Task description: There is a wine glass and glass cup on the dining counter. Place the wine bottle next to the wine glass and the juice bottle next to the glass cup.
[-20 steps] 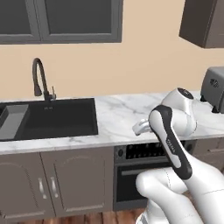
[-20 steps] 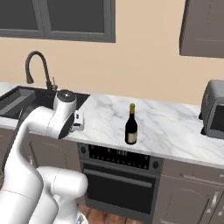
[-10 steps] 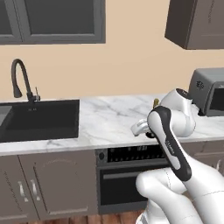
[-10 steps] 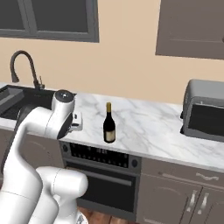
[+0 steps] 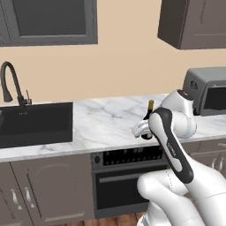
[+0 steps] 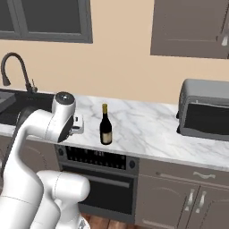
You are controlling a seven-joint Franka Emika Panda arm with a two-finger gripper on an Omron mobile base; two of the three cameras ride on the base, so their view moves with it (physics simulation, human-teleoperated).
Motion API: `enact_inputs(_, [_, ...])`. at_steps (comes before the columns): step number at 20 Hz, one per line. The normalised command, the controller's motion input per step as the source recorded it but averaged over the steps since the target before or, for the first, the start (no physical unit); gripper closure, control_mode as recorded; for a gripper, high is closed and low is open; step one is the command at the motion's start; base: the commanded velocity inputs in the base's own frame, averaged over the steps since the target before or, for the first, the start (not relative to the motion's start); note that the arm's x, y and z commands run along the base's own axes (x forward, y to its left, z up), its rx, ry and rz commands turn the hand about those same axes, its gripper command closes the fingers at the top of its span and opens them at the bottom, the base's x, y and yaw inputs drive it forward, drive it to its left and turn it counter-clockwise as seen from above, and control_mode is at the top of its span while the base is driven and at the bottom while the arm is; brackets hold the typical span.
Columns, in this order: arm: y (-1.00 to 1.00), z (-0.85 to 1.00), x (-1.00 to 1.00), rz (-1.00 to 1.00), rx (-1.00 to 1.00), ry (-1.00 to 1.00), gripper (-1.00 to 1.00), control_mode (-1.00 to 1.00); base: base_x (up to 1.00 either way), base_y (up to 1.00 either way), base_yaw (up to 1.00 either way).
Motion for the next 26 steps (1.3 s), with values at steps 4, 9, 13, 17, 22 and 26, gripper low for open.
enact_inputs(4, [0.00,0.00,0.00,0.00,0.00,0.00,-1.00,1.00,0.24,-0.01,-0.09])
enact_inputs(9, [0.00,0.00,0.00,0.00,0.00,0.00,-1.00,1.00,0.01,-0.24,-0.12])
enact_inputs(13, [0.00,0.00,0.00,0.00,0.00,0.00,-1.00,1.00,0.01,-0.23,-0.12])
enact_inputs(17, [0.00,0.00,0.00,0.00,0.00,0.00,-1.00,1.00,0.16,-0.20,-0.02])
enact_inputs(22, [0.00,0.00,0.00,0.00,0.00,0.00,-1.00,1.00,0.14,-0.11,0.00])
enact_inputs(26, [0.00,0.00,0.00,0.00,0.00,0.00,-1.00,1.00,0.04,-0.03,0.00])
